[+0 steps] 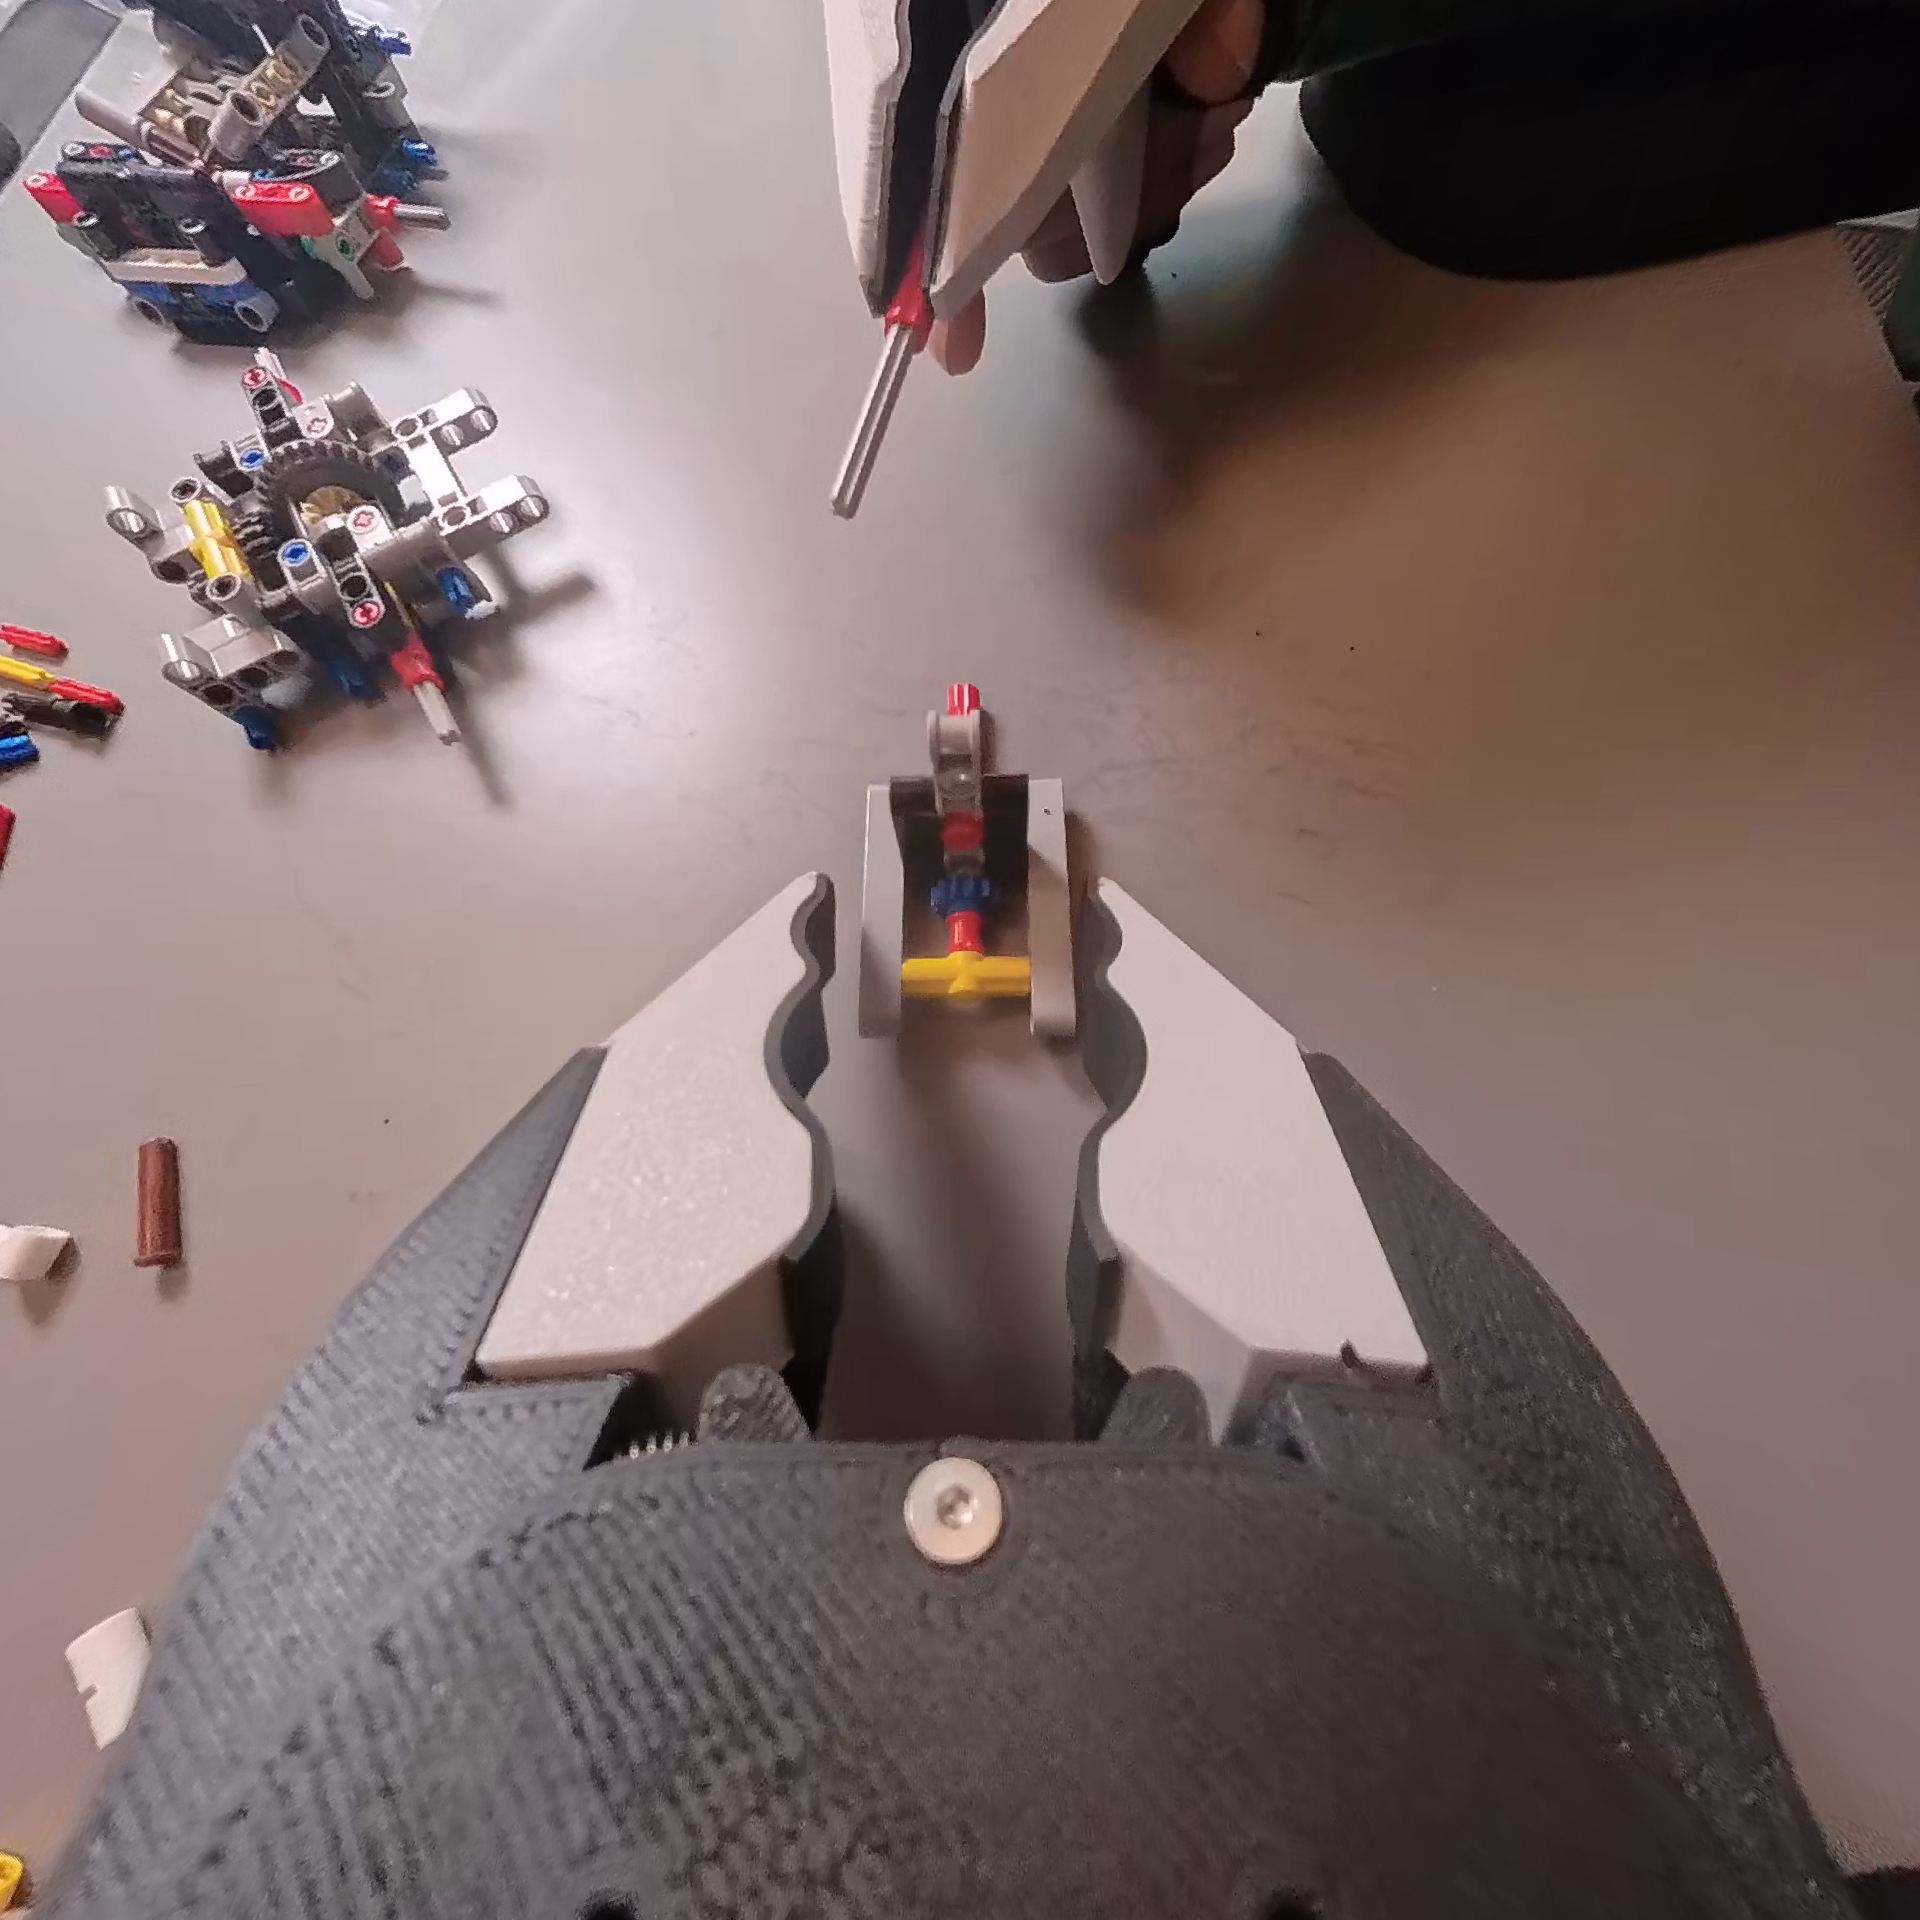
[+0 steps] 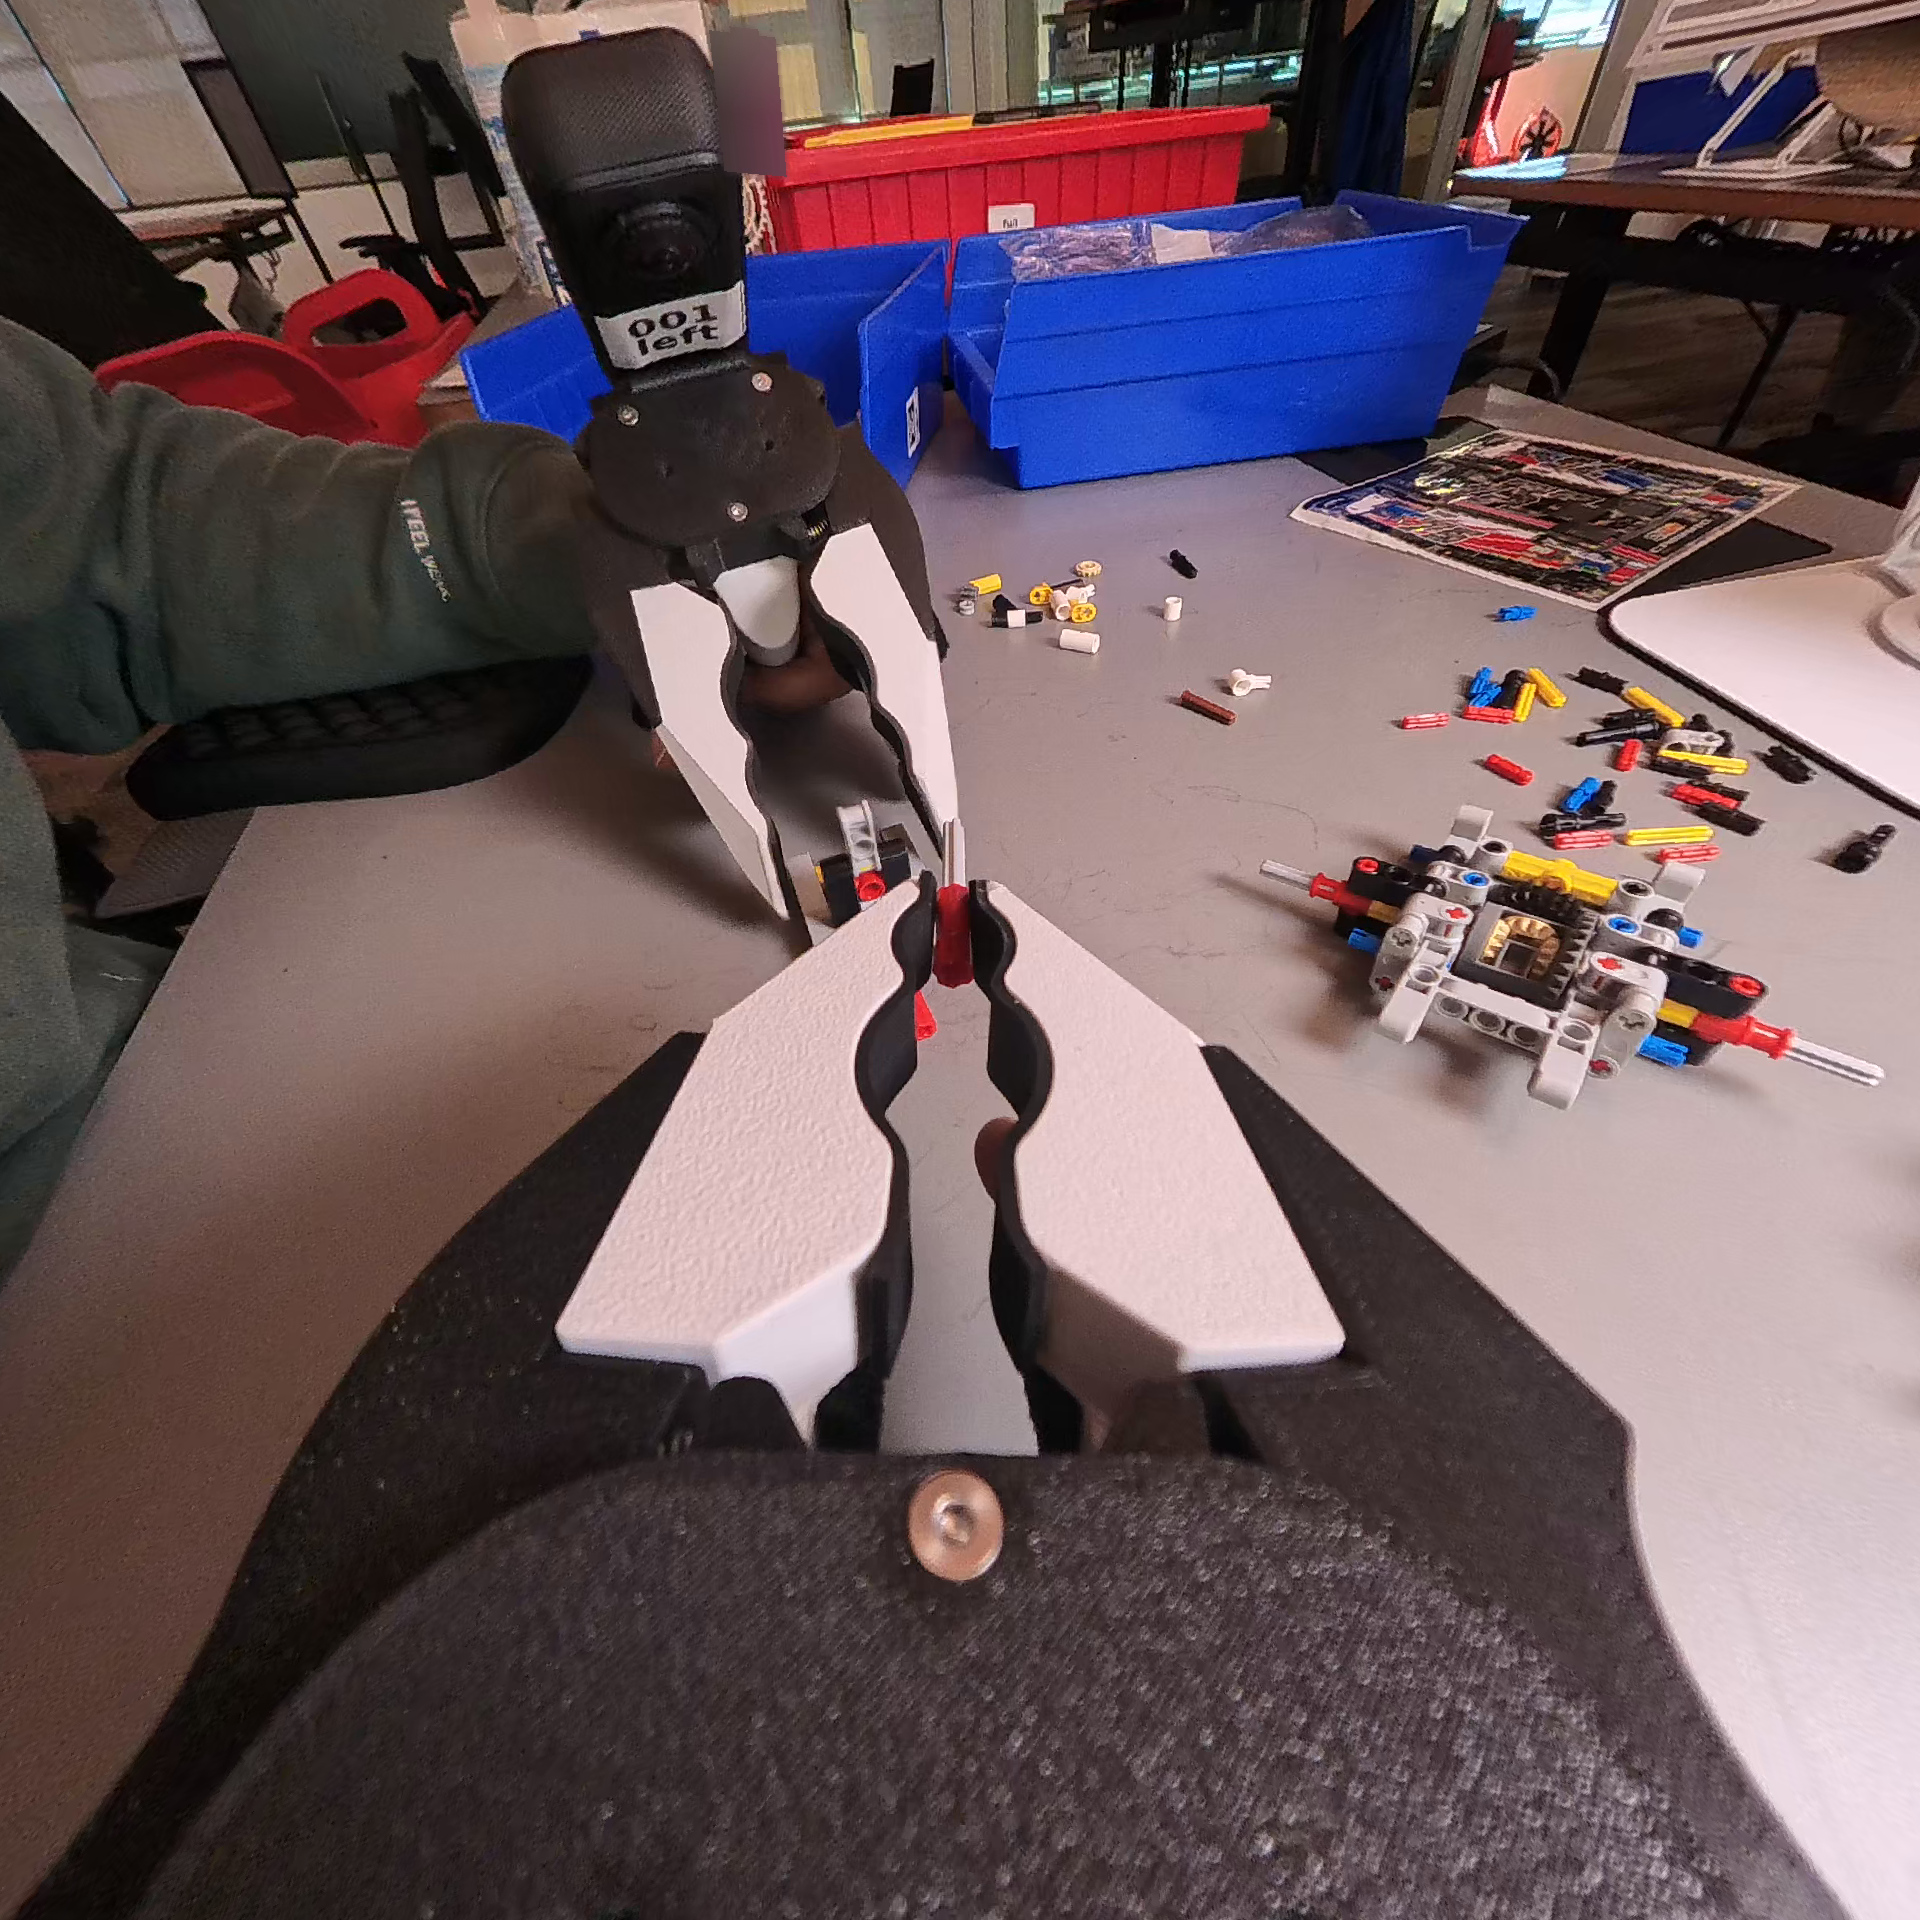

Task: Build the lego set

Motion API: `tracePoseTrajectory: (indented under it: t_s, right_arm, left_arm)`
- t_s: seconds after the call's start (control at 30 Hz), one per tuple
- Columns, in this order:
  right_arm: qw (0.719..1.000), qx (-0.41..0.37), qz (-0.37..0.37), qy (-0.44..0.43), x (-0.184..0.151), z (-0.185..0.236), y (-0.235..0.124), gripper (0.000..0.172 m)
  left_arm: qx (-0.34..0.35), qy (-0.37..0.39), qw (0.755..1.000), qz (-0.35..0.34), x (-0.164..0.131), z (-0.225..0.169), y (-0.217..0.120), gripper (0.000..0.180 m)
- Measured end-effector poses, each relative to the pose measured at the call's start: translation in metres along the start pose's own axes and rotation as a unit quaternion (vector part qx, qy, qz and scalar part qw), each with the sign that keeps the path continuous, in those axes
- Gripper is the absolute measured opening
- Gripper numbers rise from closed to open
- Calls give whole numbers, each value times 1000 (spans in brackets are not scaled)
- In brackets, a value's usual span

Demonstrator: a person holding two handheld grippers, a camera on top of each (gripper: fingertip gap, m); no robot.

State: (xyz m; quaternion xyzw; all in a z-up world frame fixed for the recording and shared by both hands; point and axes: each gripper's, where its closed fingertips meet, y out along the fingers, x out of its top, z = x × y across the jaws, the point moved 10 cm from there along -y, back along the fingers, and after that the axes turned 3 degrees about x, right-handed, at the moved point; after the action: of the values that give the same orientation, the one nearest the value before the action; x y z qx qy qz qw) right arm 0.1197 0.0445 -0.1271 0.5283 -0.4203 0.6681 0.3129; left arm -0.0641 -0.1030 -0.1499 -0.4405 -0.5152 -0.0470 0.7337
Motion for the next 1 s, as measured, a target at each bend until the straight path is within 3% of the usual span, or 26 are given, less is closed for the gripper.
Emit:
tracePoseTrajectory:
  t_s: [0.37,1.0]
  right_arm:
    - [1000,-2,2,-1,0,0,1,4]
    - [1000,3,5,-5,0,2,1,4]
  left_arm:
    - [14,7,1000,22,2,-4,12,41]
    - [-6,13,1000,4,-3,0,-2,42]
